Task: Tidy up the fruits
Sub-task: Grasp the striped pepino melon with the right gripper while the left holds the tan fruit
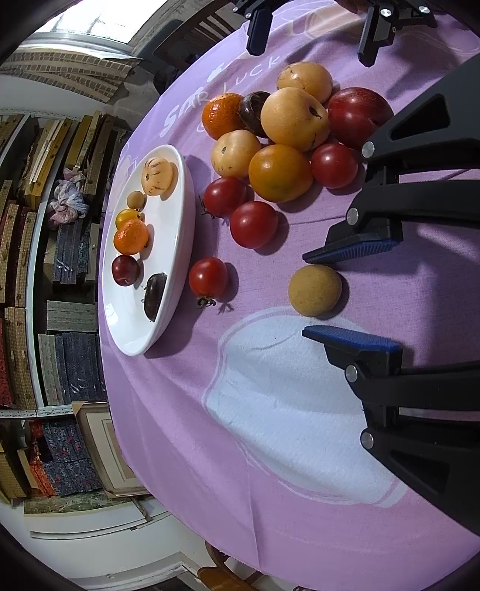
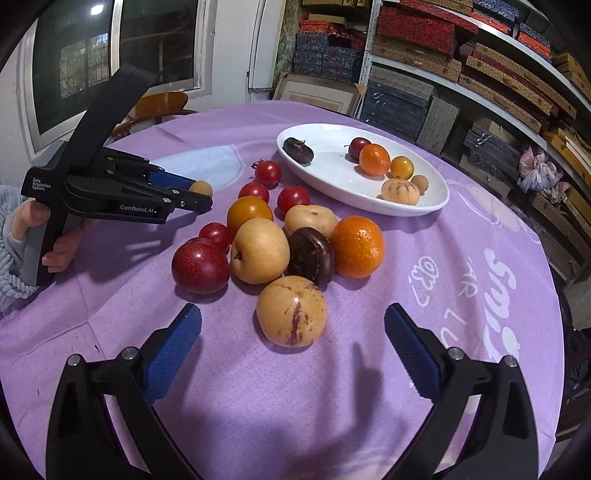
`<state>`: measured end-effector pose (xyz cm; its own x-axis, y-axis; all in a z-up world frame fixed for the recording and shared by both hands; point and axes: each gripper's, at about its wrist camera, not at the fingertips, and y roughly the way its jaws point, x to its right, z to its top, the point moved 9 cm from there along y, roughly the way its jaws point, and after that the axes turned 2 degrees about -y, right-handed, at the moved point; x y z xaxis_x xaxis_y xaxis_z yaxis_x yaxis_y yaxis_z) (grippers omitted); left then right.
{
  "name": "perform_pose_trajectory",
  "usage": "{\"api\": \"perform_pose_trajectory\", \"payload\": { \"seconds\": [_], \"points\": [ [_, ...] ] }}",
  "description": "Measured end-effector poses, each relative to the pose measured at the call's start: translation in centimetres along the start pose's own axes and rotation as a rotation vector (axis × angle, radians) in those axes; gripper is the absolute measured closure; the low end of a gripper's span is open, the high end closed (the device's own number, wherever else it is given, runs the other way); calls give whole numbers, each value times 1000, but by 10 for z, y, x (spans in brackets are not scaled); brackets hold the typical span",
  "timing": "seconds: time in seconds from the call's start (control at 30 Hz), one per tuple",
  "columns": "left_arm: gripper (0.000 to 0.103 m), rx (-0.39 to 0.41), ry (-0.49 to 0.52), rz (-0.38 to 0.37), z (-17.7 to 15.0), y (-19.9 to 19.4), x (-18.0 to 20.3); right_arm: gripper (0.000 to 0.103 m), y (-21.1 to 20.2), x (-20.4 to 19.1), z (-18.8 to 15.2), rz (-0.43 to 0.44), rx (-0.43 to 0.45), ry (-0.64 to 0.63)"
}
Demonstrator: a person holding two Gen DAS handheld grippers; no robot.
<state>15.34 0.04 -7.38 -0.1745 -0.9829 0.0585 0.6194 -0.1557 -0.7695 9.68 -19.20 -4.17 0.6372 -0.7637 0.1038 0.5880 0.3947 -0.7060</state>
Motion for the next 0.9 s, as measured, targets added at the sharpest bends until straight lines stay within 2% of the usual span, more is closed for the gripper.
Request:
{"api": "perform_pose_trajectory", "payload": {
  "seconds": [0.1,0.2,0.3,0.4,0.6,0.73,0.9],
  "points": [
    [68,2,-23,-18,3,1,-1,6,-1,0,0,5,5,7],
    [69,1,0,-14,4,1,0,8,-2,2,1,15,8,17],
    [75,10,10,-11,5,0,1,38,3,5,-2,33,-24,34],
    [75,9,11,-12,5,1,2,39,8,6,-6,34,-46,43],
    [75,9,14,-8,4,1,4,39,9,3,-5,36,-37,40],
    [75,5,9,-9,3,1,4,48,13,1,-4,38,-49,50],
    [75,4,7,-9,2,2,4,49,20,-1,-6,32,-71,57]
  ]
}}
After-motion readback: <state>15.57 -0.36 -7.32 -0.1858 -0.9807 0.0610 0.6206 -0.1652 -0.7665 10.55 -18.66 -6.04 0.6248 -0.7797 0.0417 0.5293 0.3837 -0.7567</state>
